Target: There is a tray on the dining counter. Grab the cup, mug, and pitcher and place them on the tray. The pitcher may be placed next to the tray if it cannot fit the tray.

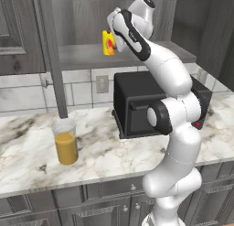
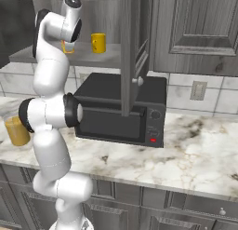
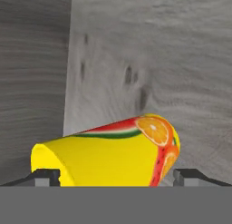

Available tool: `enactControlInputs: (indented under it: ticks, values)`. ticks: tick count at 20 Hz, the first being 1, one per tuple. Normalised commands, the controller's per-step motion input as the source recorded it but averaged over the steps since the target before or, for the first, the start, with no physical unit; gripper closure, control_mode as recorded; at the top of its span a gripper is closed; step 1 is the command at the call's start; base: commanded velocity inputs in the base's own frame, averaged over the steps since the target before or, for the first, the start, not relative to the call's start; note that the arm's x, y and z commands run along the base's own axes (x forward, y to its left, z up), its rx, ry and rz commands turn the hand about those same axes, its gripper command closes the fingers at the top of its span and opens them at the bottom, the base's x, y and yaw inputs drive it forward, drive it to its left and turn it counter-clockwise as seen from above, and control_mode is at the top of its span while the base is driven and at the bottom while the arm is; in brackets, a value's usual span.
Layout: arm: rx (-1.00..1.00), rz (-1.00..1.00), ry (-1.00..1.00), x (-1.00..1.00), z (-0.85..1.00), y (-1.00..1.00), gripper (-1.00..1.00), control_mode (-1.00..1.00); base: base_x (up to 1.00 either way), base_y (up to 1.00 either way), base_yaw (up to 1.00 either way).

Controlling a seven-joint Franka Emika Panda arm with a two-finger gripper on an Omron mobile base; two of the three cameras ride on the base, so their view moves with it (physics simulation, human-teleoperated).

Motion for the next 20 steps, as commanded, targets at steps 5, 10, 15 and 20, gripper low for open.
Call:
enactControlInputs:
  ticks: [5,10,15,20]
  values:
    - [0.0,0.0,0.01,0.0,-0.49,0.06,-1.0,-1.0,0.0,0.0,0.0]
    - [0.0,0.0,0.0,0.0,-0.22,0.08,1.0,-1.0,0.0,0.0,0.0]
    - [0.0,0.0,-0.01,-0.03,-0.01,-0.01,1.0,-1.0,0.0,0.0,0.0]
    - [0.0,-0.01,-0.07,-0.13,-0.06,-0.11,1.0,-1.0,0.0,0.0,0.0]
